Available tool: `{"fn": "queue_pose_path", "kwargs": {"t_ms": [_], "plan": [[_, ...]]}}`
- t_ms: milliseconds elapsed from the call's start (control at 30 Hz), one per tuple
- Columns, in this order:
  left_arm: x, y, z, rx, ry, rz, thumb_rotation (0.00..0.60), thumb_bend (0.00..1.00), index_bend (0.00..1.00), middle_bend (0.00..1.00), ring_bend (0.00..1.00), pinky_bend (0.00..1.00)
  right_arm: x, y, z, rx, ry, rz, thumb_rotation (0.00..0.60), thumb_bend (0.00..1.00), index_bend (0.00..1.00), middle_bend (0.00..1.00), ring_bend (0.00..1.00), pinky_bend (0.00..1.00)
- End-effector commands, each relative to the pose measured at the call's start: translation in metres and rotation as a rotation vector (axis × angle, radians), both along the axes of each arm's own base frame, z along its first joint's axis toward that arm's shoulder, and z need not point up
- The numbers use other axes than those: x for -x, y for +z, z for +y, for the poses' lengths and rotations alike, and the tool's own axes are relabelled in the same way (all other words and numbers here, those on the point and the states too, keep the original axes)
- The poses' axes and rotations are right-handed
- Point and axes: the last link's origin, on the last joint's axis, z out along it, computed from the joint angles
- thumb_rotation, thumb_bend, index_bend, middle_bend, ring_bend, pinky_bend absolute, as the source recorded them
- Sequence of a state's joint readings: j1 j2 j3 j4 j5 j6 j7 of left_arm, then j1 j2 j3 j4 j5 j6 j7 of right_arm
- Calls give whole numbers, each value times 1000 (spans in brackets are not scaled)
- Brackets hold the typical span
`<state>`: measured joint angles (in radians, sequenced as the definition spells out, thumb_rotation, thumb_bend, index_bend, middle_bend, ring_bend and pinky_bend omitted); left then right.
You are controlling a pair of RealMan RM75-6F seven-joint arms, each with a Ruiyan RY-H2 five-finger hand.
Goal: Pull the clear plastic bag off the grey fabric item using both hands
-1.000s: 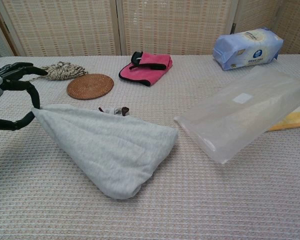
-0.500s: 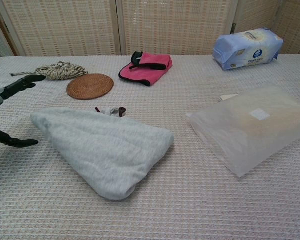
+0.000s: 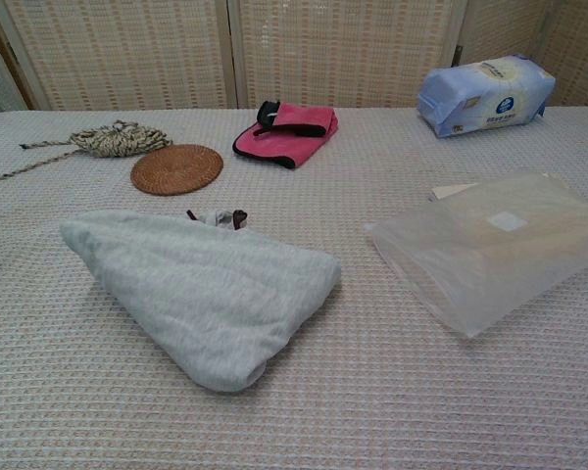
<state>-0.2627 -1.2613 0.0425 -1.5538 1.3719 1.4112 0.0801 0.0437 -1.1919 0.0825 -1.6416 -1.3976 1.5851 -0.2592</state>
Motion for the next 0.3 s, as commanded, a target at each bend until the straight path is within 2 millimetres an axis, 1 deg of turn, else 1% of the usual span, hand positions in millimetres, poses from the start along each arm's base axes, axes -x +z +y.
{"fn": "queue_pose_path", "kwargs": {"t_ms": [33, 167, 300], "plan": [[13, 21, -29, -189, -22, 113, 600, 144, 154, 17, 0, 0, 4, 7, 2, 8, -24, -2, 600, 163, 0, 0, 0, 0], [6, 28, -33, -246, -86, 114, 600, 145, 161, 18, 0, 0, 8, 16, 4, 14, -47, -17, 600, 163, 0, 0, 0, 0], [7, 29, -35, -235, -89, 104, 600, 145, 160, 18, 0, 0, 10, 23, 6, 27, -55, -36, 600, 163, 0, 0, 0, 0]]}}
